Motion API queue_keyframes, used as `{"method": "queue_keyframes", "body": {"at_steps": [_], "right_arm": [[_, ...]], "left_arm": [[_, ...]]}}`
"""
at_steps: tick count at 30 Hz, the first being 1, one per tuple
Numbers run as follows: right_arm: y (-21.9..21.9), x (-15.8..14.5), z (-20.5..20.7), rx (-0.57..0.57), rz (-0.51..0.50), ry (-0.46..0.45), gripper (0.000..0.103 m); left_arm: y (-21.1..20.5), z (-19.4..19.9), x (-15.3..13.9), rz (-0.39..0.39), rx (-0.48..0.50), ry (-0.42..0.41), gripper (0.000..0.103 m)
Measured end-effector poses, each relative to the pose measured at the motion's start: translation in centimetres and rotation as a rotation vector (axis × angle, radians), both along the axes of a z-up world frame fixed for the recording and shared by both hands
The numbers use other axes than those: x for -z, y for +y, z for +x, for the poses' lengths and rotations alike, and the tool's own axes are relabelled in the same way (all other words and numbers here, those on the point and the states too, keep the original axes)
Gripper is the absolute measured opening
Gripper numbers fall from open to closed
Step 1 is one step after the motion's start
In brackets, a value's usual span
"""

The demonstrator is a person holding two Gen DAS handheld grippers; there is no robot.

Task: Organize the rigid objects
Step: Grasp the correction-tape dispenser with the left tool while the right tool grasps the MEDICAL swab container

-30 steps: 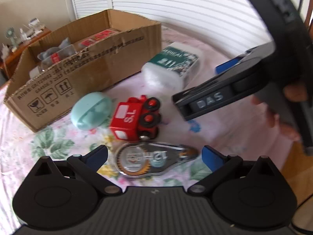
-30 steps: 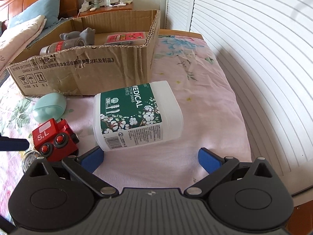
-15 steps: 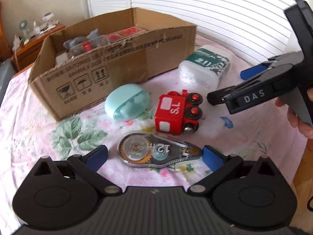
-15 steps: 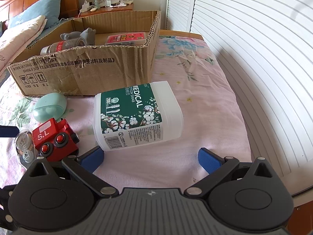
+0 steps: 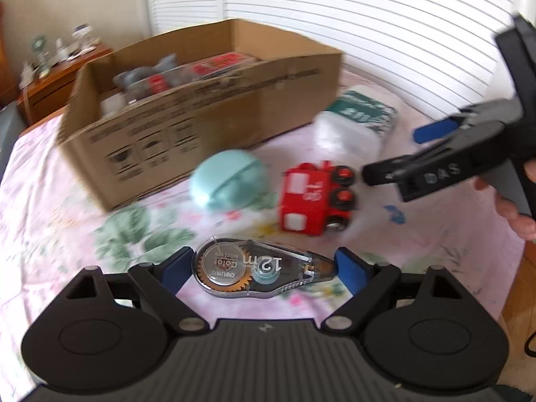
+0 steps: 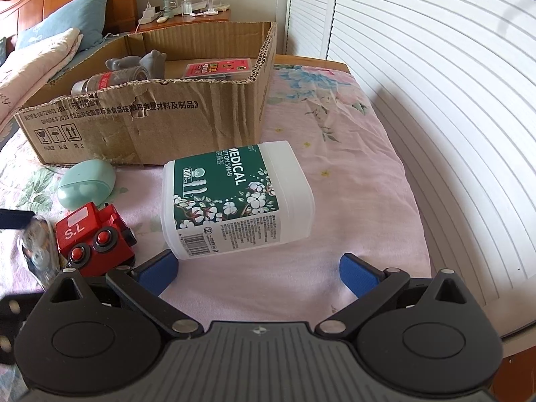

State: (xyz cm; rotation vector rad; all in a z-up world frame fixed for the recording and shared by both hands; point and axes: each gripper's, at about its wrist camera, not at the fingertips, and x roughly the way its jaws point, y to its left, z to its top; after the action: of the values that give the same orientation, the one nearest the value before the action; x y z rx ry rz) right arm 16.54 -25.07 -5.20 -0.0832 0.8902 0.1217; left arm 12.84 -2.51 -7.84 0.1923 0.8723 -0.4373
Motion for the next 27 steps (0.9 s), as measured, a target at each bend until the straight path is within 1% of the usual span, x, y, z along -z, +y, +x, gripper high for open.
{"method": "queue_keyframes", "body": {"at_steps": [5, 8, 12, 18, 22, 27], "right_arm": [[-0.1, 0.0, 0.1, -0.034, 0.001, -0.009, 0.103], [0.0, 0.0, 0.7, -0.072, 0.001, -0.005, 0.103], [0.6, -0.1, 2.1, -0.118, -0.001, 0.007, 0.103], [1.6, -0.6, 4.2, -0.129, -0.016, 0.072, 0.103], [2.7, -0.8, 4.6, -0.142, -0.067, 0.076, 0.103], [3.1, -1.0, 5.0, -0.144, -0.082, 0.077, 0.103]], "left_arm": [[2.3, 0.2, 0.0, 0.0, -0.095, 0.003, 0.089], [3.0, 0.2, 0.0, -0.005, -0.118, -0.003, 0.089], [3.0, 0.1, 0.0, -0.006, -0.118, -0.01, 0.09], [3.1, 0.2, 0.0, -0.009, -0.111, -0.015, 0.09], [3.1, 0.1, 0.1, -0.01, -0.106, -0.021, 0.09], [3.0, 0.4, 0.1, -0.01, -0.1, -0.024, 0.09]]}}
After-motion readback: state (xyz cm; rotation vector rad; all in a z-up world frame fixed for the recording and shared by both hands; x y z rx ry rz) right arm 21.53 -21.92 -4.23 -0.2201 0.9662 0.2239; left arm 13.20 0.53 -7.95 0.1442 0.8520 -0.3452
